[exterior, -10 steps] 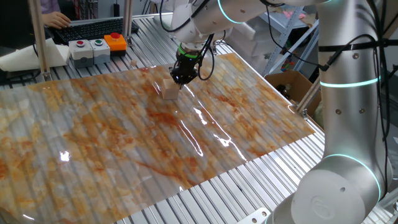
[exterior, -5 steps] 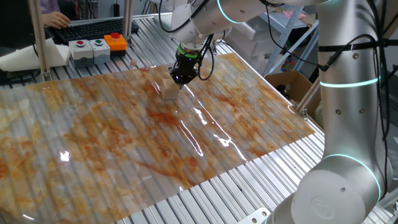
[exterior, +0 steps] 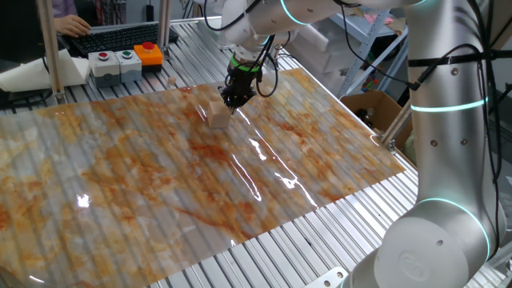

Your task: Use the gripper to push the small block from left to right

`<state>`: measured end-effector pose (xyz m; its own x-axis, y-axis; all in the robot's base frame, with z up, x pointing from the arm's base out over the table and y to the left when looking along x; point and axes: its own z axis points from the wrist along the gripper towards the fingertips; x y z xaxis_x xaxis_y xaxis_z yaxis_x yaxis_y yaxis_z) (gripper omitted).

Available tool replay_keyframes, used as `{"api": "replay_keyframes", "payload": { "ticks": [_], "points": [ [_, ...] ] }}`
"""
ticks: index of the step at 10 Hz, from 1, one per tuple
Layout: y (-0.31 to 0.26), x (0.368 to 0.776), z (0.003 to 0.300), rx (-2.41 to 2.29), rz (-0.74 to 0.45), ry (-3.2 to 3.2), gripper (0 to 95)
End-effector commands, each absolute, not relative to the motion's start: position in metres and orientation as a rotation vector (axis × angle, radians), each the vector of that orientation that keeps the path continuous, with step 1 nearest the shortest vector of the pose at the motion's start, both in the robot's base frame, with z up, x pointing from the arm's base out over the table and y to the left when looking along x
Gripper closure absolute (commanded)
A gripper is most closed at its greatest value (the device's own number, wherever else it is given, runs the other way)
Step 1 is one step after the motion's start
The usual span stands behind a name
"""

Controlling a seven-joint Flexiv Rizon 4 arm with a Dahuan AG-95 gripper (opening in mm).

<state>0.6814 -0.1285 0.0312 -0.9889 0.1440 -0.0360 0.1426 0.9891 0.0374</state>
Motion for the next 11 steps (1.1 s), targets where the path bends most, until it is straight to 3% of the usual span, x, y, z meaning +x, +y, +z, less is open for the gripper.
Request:
{"api": "replay_keyframes", "payload": {
  "ticks": [1, 11],
  "points": [
    [-0.128, 0.682, 0.031, -0.062, -0.033, 3.089, 95.0],
    [-0.083, 0.685, 0.031, 0.086, -0.015, 3.066, 95.0]
  ]
}}
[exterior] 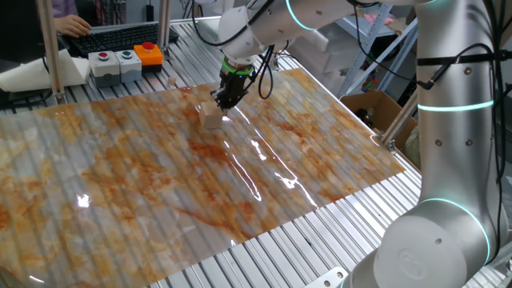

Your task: Use the gripper to push the small block from left to right

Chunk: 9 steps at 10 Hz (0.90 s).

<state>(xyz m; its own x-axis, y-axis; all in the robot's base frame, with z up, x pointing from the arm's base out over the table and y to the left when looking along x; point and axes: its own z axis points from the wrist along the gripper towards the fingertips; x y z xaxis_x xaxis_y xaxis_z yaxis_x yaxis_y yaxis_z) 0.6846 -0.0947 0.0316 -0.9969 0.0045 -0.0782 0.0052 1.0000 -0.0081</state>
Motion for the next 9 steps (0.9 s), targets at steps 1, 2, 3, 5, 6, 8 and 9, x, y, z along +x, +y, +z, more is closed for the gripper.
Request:
{"api": "replay_keyframes", "payload": {
  "ticks": [1, 2, 3, 5, 6, 8, 9],
  "points": [
    [-0.07, 0.684, 0.031, 0.134, -0.018, 3.062, 95.0],
    [-0.061, 0.683, 0.031, 0.16, -0.021, 3.059, 95.0],
    [-0.054, 0.683, 0.031, 0.178, -0.024, 3.057, 95.0],
    [-0.037, 0.68, 0.029, 0.219, -0.029, 3.051, 95.0],
    [-0.031, 0.679, 0.028, 0.236, -0.033, 3.049, 95.0],
    [-0.015, 0.676, 0.026, 0.265, -0.059, 3.042, 95.0],
    [-0.008, 0.675, 0.025, 0.275, -0.077, 3.037, 95.0]
  ]
}}
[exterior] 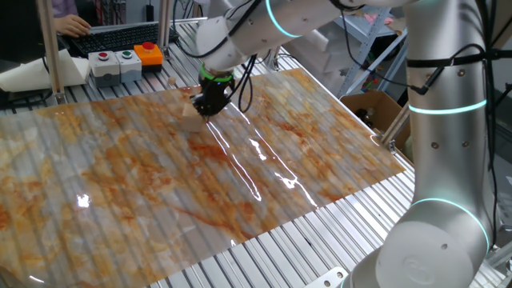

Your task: Use the gripper to push the small block from left to right

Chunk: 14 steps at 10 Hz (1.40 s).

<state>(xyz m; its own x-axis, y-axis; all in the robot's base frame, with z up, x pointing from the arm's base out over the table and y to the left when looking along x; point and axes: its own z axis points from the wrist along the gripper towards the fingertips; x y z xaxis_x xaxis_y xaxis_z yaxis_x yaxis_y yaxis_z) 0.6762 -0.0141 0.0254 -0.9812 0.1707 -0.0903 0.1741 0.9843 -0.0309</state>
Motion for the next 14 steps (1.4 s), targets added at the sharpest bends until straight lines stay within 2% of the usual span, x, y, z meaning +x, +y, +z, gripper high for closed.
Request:
{"api": "replay_keyframes", "payload": {
  "ticks": [1, 2, 7, 14],
  "points": [
    [-0.005, 0.678, 0.026, 0.27, -0.107, 3.028, 95.0],
    [-0.007, 0.683, 0.029, 0.21, -0.147, 3.033, 95.0],
    [-0.018, 0.71, 0.035, 0.17, -0.132, 3.043, 95.0],
    [0.001, 0.71, 0.027, 0.354, -0.105, 3.01, 95.0]
  ]
}}
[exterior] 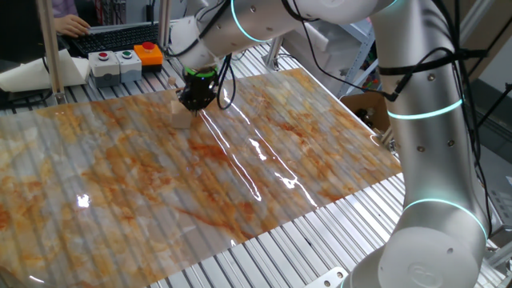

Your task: Use the gripper to push the small block from left to right

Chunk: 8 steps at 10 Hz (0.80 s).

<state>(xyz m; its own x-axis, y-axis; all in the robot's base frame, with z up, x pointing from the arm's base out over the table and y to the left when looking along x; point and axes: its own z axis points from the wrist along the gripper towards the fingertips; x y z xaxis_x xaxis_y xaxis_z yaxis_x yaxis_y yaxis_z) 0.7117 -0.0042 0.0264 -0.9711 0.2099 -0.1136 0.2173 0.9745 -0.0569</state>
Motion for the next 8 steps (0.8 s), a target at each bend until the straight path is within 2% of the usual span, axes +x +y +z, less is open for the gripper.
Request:
{"api": "replay_keyframes", "payload": {
  "ticks": [1, 8],
  "points": [
    [0.0043, 0.7083, 0.0266, 0.363, -0.102, 3.007, 95.0],
    [0.0091, 0.7091, 0.0272, 0.385, -0.103, 3.02, 95.0]
  ]
}}
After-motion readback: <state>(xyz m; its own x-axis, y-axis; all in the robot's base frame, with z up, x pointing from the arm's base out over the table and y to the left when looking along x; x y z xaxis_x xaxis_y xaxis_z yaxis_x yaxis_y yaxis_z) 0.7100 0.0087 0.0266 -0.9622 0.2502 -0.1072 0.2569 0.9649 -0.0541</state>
